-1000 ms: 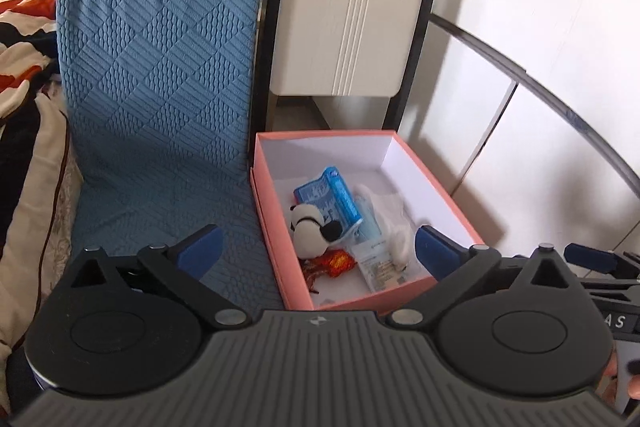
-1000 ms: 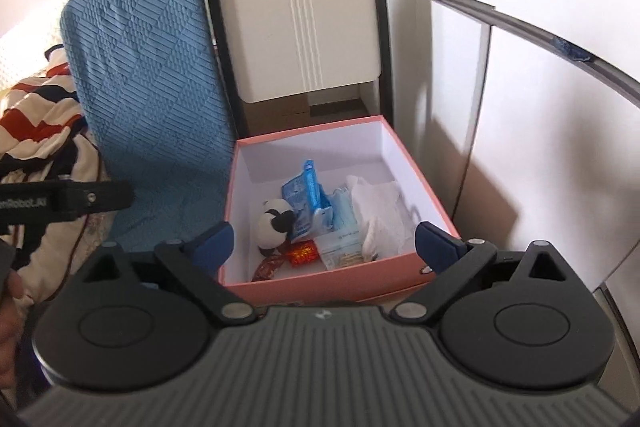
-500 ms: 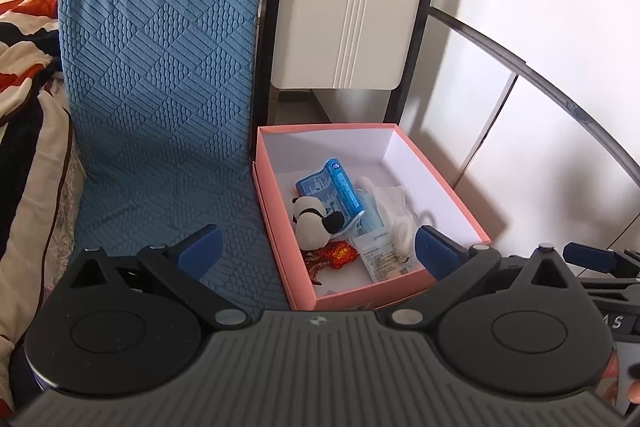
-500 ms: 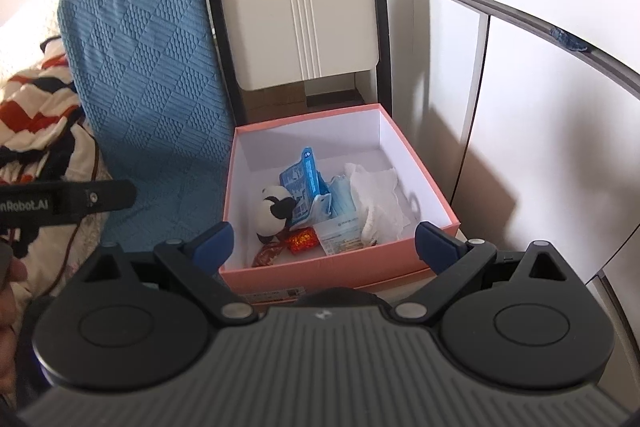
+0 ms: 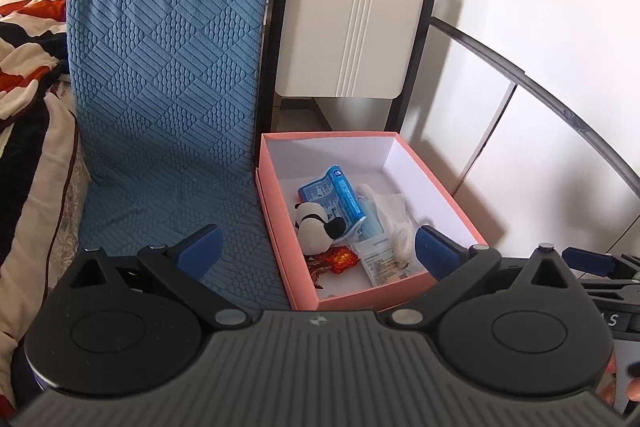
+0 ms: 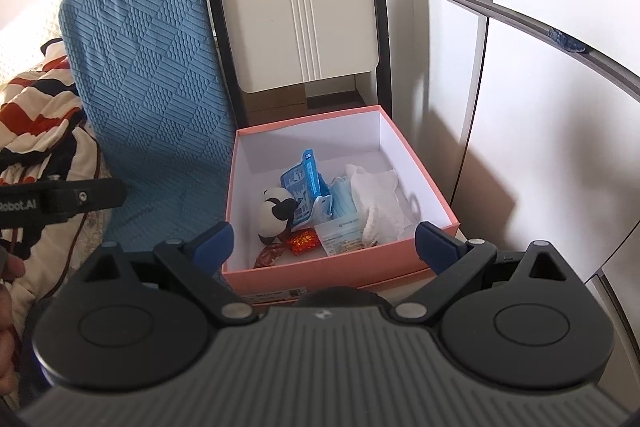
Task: Organize soft objects
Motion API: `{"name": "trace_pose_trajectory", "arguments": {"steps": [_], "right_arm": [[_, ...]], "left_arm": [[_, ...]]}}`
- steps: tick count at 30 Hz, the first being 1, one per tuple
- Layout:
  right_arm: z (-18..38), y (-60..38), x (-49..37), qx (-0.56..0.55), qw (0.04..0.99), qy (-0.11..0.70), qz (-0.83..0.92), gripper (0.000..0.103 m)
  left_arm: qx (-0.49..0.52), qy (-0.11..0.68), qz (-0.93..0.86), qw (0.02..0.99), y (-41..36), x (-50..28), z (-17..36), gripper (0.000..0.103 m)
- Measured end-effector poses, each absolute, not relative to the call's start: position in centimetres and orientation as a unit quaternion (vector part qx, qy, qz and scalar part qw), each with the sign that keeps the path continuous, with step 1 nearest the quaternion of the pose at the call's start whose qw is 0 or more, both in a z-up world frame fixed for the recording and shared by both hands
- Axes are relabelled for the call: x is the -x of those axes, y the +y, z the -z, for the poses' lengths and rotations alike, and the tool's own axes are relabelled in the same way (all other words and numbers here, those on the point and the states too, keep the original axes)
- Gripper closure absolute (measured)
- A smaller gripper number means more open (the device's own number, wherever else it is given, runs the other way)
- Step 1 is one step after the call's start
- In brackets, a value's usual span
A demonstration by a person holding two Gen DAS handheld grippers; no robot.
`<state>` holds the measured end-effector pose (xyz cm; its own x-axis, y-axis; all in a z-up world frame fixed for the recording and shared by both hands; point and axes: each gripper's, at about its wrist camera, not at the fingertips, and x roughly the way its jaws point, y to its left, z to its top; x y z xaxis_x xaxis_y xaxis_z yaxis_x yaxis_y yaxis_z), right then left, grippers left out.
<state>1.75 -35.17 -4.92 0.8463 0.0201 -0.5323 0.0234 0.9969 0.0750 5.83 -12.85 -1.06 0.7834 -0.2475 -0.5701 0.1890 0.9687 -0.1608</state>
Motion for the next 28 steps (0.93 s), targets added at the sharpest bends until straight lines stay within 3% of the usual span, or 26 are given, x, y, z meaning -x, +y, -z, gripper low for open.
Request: {"name": "trace_pose_trajectory", "arguments": {"steps": [28], "right_arm": [[5.4,-35.1,-1.2,-0.04,0.958,0.283,-0.009,0.004]], "left_arm": [[0.054,0.298,0.105,0.947,-12.4,-4.3,0.7,0.0]]}}
